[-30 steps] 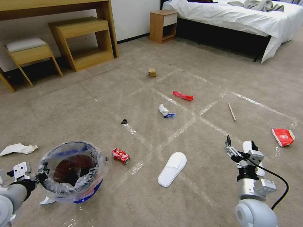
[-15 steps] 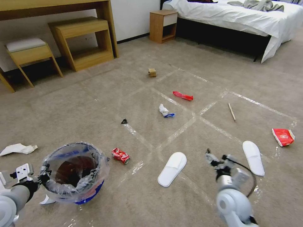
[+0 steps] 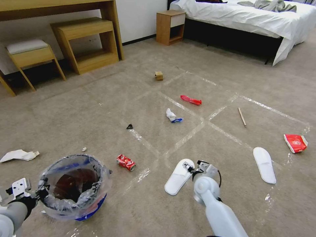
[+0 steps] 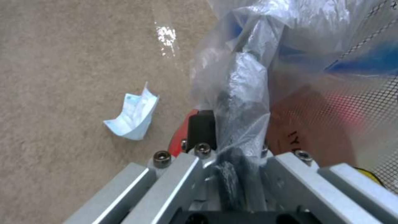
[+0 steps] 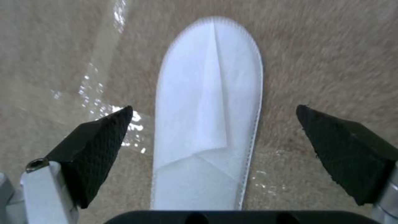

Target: Pick up the trash bin and place the garbage on the floor into it.

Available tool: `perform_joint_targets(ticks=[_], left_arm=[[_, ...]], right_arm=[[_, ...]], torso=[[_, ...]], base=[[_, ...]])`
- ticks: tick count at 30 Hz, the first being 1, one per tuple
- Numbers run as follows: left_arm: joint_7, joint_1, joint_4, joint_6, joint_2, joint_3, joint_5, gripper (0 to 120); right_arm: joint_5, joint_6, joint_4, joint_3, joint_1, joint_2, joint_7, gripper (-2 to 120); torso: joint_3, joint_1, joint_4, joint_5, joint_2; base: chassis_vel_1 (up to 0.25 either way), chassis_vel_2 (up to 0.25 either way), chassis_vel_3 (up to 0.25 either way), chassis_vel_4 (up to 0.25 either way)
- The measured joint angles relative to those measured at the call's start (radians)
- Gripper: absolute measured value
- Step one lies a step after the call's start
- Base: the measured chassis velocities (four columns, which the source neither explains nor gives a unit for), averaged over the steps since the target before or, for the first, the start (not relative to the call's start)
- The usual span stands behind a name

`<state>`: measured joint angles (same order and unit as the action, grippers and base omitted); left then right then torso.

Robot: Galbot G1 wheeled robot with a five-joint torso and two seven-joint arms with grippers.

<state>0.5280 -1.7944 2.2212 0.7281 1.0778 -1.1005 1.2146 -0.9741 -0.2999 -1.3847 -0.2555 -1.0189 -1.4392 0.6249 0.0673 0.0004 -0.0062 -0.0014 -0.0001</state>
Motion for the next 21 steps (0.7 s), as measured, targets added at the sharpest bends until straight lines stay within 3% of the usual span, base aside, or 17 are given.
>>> perform_joint_targets(ticks=[21], left_arm=[[-0.015, -0.020, -0.002, -0.021, 0.018, -0.002, -0.029, 0]], right_arm=[[0.043, 0.058, 0.216, 0.025, 0.104, -0.070, -0.055, 100]], torso=[[0.000, 0.000, -0.0001, -0.0001, 0.000]], base=[[0.000, 0.000, 0.000, 0.000]])
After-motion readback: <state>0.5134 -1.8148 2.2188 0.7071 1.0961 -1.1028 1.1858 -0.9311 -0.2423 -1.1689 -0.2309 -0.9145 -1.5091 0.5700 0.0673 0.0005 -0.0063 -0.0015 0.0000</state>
